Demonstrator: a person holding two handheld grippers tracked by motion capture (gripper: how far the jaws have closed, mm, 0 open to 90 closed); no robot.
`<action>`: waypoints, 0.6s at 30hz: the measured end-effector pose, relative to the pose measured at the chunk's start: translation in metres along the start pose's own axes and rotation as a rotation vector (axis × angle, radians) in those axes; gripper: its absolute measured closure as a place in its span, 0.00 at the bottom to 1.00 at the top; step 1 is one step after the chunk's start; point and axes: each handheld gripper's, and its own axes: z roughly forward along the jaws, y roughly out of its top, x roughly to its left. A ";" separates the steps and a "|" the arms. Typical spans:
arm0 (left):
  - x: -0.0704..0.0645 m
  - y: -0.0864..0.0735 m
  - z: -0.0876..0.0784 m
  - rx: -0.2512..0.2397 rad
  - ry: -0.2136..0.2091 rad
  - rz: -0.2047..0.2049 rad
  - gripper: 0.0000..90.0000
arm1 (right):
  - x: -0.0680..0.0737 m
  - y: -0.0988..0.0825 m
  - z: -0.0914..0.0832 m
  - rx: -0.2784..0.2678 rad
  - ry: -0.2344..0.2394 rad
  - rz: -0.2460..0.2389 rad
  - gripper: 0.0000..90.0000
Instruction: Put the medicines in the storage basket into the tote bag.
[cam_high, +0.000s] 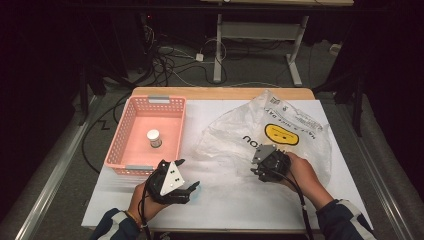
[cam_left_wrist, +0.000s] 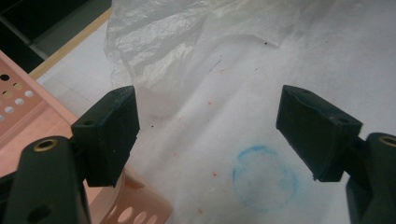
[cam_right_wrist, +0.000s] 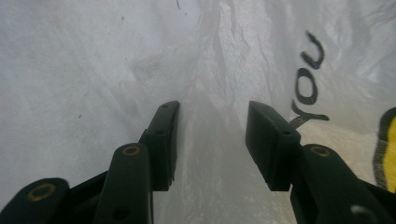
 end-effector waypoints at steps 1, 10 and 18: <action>0.000 0.000 0.000 -0.002 -0.001 -0.002 0.23 | 0.000 0.000 0.002 0.009 -0.016 -0.001 0.76; 0.001 0.000 -0.002 -0.004 0.004 -0.001 0.23 | -0.006 -0.004 -0.008 -0.092 -0.048 0.051 1.00; 0.011 0.004 -0.005 -0.014 0.026 -0.008 0.23 | -0.014 0.002 -0.034 -0.233 -0.118 0.110 1.00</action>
